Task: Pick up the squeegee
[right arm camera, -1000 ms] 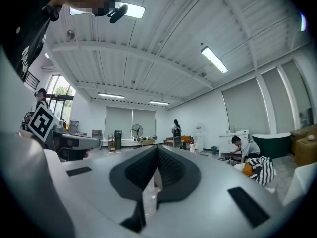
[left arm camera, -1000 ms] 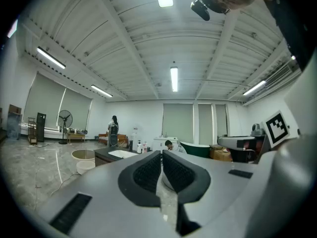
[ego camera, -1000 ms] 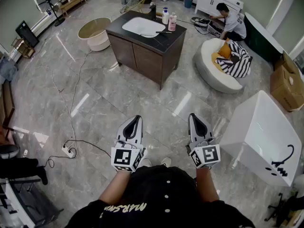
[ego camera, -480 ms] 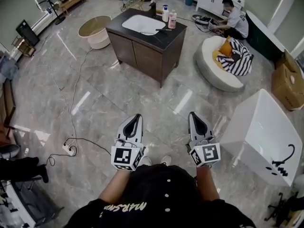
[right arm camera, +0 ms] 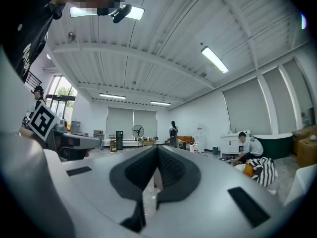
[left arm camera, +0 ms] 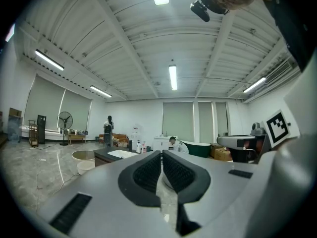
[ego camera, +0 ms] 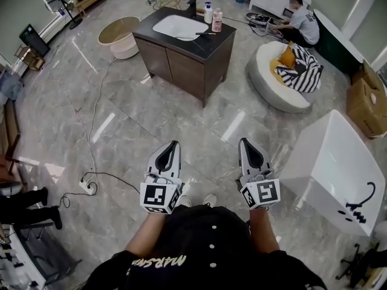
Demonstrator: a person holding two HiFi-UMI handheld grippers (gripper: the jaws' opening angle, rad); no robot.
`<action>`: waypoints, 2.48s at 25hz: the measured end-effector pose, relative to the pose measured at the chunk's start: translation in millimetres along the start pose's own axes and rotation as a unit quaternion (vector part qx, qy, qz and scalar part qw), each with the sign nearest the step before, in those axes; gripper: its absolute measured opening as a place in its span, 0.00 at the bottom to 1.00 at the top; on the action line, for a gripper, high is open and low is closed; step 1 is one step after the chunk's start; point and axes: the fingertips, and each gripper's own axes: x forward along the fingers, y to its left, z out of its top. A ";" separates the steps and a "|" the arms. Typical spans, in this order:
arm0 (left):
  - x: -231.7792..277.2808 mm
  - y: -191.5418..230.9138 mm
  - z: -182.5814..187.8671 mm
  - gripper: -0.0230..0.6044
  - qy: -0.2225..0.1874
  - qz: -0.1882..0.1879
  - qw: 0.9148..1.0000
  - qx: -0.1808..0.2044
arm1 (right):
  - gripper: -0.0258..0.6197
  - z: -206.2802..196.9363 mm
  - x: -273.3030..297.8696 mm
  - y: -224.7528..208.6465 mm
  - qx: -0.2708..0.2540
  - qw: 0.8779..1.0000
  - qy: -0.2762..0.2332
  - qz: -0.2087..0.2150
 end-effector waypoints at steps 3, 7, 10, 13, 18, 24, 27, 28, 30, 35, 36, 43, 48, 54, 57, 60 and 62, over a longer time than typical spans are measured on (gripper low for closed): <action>4.1 -5.3 -0.8 0.07 0.002 0.005 1.000 0.001 | 0.03 -0.6 -1.5 -8.7 0.007 1.000 -0.001 0.001; 8.1 -12.7 -1.6 0.07 -0.001 0.016 1.000 0.004 | 0.03 -4.4 -3.7 -19.0 0.004 1.000 0.002 0.010; 13.2 -15.6 -2.3 0.07 -0.003 0.025 1.000 0.002 | 0.03 -8.6 0.0 -28.0 0.000 1.000 0.006 0.014; 18.0 -16.1 -5.2 0.07 -0.002 0.028 1.000 0.001 | 0.03 -12.3 4.2 -34.1 0.003 1.000 0.008 0.014; 37.1 -8.8 -12.5 0.07 0.005 0.030 1.000 0.001 | 0.03 -17.3 18.4 -41.5 0.016 1.000 0.005 0.022; 85.5 11.7 -11.4 0.07 0.000 0.020 1.000 -0.002 | 0.03 -20.1 59.6 -61.3 0.008 1.000 0.006 0.016; 113.3 24.9 -4.4 0.07 -0.004 0.016 1.000 -0.002 | 0.03 -15.6 87.8 -73.6 0.004 1.000 0.002 0.012; 122.5 30.1 -1.6 0.07 -0.006 0.015 1.000 -0.002 | 0.03 -14.3 98.1 -76.7 0.002 1.000 0.001 0.012; 138.7 40.9 3.4 0.07 -0.008 0.014 1.000 -0.001 | 0.03 -12.0 117.7 -81.1 -0.001 1.000 0.001 0.013; 173.4 68.4 13.2 0.07 -0.012 0.011 1.000 -0.003 | 0.03 -7.8 160.4 -90.8 -0.004 1.000 -0.001 0.009; 179.3 73.2 14.7 0.07 -0.013 0.011 1.000 -0.003 | 0.03 -7.4 167.7 -93.1 -0.005 1.000 0.000 0.007; 218.2 113.8 21.8 0.07 -0.014 0.001 1.000 -0.004 | 0.03 -6.8 222.2 -97.3 -0.010 1.000 0.002 -0.004; 245.6 142.1 22.7 0.07 -0.008 -0.011 1.000 -0.002 | 0.03 -11.3 261.9 -97.8 -0.013 1.000 0.004 -0.013; 274.7 169.1 18.4 0.07 -0.002 -0.020 1.000 -0.003 | 0.03 -22.8 291.7 -101.6 -0.011 1.000 0.014 -0.023; 287.4 174.3 13.3 0.07 0.004 -0.021 1.000 -0.007 | 0.03 -29.5 300.6 -108.0 -0.009 0.999 0.022 -0.028; 300.7 177.3 11.1 0.07 0.008 -0.024 1.000 -0.012 | 0.03 -31.5 311.7 -115.8 -0.006 0.999 0.024 -0.031; 311.9 180.6 11.0 0.07 0.008 -0.024 1.000 -0.012 | 0.03 -32.9 322.0 -123.3 -0.005 0.999 0.024 -0.032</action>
